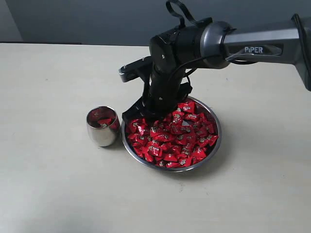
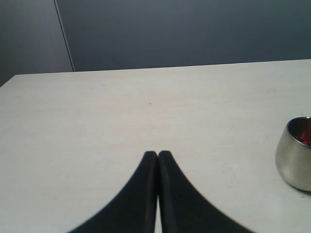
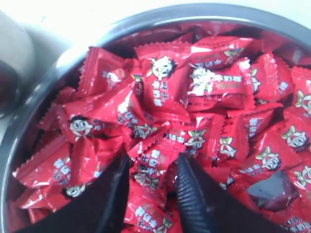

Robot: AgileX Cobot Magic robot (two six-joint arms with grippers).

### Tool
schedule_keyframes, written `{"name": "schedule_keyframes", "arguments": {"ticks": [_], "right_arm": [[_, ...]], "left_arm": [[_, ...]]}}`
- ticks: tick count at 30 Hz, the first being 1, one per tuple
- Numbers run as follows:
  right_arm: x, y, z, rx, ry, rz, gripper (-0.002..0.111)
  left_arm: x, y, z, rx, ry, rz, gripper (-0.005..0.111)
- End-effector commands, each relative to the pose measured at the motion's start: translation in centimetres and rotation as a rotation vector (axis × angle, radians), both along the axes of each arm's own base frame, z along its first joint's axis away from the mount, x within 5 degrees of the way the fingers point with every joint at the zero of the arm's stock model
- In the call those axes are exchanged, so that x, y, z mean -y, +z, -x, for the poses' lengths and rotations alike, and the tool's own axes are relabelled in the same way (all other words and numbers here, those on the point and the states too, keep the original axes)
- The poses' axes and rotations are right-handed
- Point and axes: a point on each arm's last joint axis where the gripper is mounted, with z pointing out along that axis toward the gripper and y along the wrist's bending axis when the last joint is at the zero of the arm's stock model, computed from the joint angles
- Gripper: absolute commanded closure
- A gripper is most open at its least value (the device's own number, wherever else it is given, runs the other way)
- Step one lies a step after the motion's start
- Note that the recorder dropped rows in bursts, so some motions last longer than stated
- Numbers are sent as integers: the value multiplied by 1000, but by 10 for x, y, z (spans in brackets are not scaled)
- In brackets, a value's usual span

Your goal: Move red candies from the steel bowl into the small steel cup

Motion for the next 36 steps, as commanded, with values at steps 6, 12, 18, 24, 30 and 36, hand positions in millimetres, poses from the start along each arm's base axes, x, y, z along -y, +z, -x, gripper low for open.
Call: {"name": "schedule_keyframes", "arguments": {"ticks": [6,12,18,24,30,36], "right_arm": [[-2,2,-3,20,-5,-23,75],[-3,-10,-3,-5,-11,-8,75],[-4,-21,-4,-21,-14,1,75],[-1,-22,-1,-51,-14,34,75],[-2,-25,-2,-48,-16,30,75],[-1,-36,-1,-71,-18,55,75]], "left_arm": [[0,-1,0,3,1,4,106],[0,-1,0,3,1,4,106],[0,-1,0,3,1,4,106],[0,-1,0,3,1,4,106],[0,-1,0,3,1,4,106],[0,-1,0,3,1,4,106]]}}
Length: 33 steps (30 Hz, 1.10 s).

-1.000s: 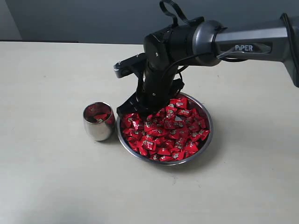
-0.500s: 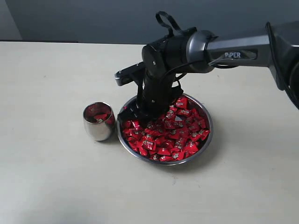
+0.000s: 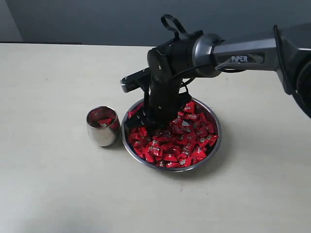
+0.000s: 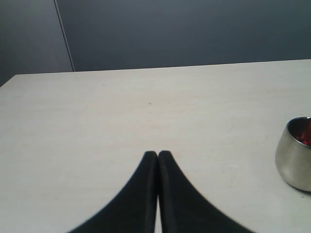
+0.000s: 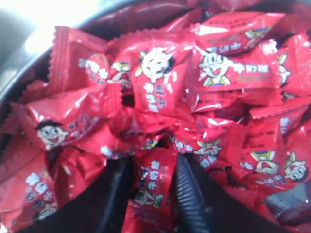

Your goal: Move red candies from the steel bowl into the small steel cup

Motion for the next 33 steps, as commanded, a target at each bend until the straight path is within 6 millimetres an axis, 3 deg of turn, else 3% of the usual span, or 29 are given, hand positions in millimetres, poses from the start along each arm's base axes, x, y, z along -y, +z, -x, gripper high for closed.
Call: {"name": "schedule_keyframes", "arguments": {"ticks": [1,25,27,30,33], "right_arm": [[1,-9,0,-24,-7,23,75],[3,-11,-5,26,-14,47,76],[3,-11,-6,29,-11,49,81],[4,-5,-7,57,-2,54,105],[4,4,-8,78,0,37,109]], "left_arm": [[0,-1,0,3,1,4,106],[0,-1,0,3,1,4,106],[0,-1,0,3,1,4,106],[0,-1,0,3,1,4,106],[0,-1,0,3,1,4,106]]}}
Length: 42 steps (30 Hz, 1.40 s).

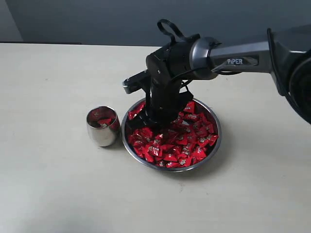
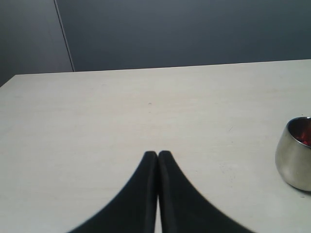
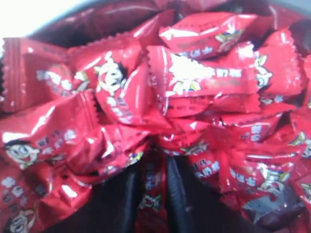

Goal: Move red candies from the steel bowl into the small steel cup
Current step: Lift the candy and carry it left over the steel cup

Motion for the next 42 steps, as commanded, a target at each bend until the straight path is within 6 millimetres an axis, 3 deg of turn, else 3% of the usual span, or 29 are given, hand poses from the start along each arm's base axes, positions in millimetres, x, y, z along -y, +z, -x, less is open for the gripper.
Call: {"name": "schedule_keyframes", "arguments": {"ticks": [1,11,20,35,42], "right_arm": [[1,14,-2,43,8,-21,109],[4,62,-1,139,17,-101,109],[5,66,-2,167,30,-103,109],[-29,75,12,224,140,-307,109],[-43,96,18,150,202,-424,109]], "left_arm": [[0,-1,0,3,1,4,106],[0,-1,0,3,1,4,106],[0,-1,0,3,1,4,106],[0,-1,0,3,1,4,106],[0,-1,0,3,1,4,106]]}}
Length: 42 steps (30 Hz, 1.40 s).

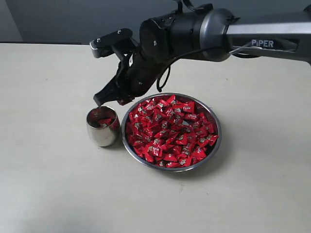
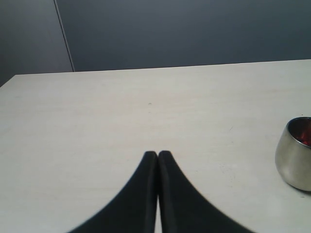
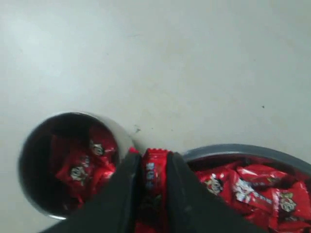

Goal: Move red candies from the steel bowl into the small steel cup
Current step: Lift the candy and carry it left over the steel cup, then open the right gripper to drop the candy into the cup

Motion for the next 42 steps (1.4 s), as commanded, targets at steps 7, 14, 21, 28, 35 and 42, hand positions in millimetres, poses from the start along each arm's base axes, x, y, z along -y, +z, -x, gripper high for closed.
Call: {"name": "schedule_keyframes", "arguments": {"ticks": [7,14,21,28,35,42], "right_arm": [[-16,32,14,-72,147,-62,109],[-23,20,17,-124,195,-68,109],[-28,8,14,-121,218,-80,109],[-30,2,12,-117,210,-86,109],[-32,-6,9,-105,201,-94,109],[-33,-5,7,-75,208,-102,75]], "left_arm": [[0,-1,0,3,1,4,106],[0,-1,0,3,1,4,106],[0,-1,0,3,1,4,106],[0,-1,0,3,1,4,106],[0,-1,0,3,1,4,106],[0,-1,0,3,1,4,106]]}}
